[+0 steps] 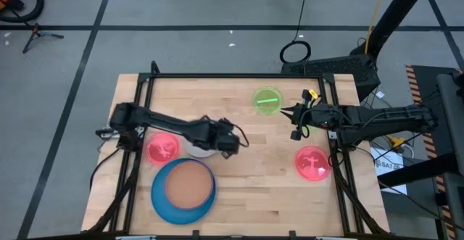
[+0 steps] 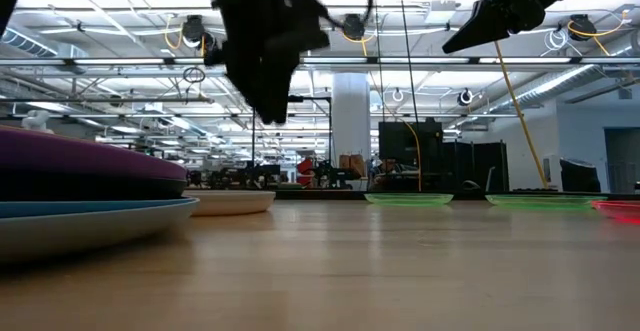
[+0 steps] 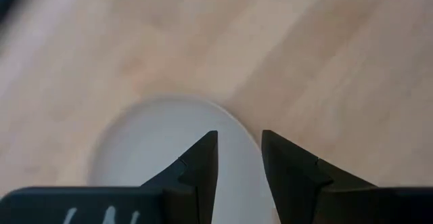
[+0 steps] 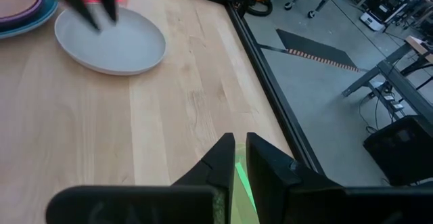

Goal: Stack plastic plates
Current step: Stack the gray plate on the brown plate

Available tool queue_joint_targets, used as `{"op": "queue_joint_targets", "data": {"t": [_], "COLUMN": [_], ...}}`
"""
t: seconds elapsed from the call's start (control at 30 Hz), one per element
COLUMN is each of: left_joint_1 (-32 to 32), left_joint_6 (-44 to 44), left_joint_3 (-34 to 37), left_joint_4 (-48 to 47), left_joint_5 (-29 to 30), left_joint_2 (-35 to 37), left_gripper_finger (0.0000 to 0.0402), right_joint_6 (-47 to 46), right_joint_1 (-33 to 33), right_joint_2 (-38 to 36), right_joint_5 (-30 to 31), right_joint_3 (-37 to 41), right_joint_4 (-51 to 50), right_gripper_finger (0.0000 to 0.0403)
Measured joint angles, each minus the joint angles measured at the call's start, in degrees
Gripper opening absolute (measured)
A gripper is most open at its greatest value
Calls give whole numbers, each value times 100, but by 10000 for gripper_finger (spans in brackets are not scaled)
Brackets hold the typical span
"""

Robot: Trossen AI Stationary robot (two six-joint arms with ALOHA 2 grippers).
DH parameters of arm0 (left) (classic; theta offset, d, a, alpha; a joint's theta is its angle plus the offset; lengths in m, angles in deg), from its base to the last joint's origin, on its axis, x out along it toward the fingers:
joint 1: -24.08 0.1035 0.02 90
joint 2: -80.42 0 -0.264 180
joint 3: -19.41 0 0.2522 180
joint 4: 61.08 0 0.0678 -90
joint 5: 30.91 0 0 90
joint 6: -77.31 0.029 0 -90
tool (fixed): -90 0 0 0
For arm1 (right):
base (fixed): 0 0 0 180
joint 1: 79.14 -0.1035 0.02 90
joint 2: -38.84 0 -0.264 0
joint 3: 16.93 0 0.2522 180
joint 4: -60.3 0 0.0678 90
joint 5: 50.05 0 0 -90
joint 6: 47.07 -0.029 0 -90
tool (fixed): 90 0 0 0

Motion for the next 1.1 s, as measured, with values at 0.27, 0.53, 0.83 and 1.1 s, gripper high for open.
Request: {"op": "queue_joint_targets", "data": {"t": [0.27, 0.53, 0.83, 1.1], "left_joint_1": [412, 450, 483, 517], "left_joint_6": [199, 118, 348, 396], "left_joint_3": [3, 3, -4, -2], "left_joint_4": [286, 289, 495, 589], "left_joint_5": [-1000, -1068, -1054, -937], "left_joint_2": [-797, -792, -1048, -1070], "left_gripper_finger": [122, 122, 122, 122], "right_joint_6": [-44, -17, -47, -42], "right_joint_1": [0, 2, 2, 2], "right_joint_2": [0, 0, 4, 2], "right_joint_5": [0, 0, -1, 0], "right_joint_3": [0, 0, 0, -2], "right_joint_4": [-19, -16, -22, -14], "right_gripper_finger": [31, 31, 31, 31]}}
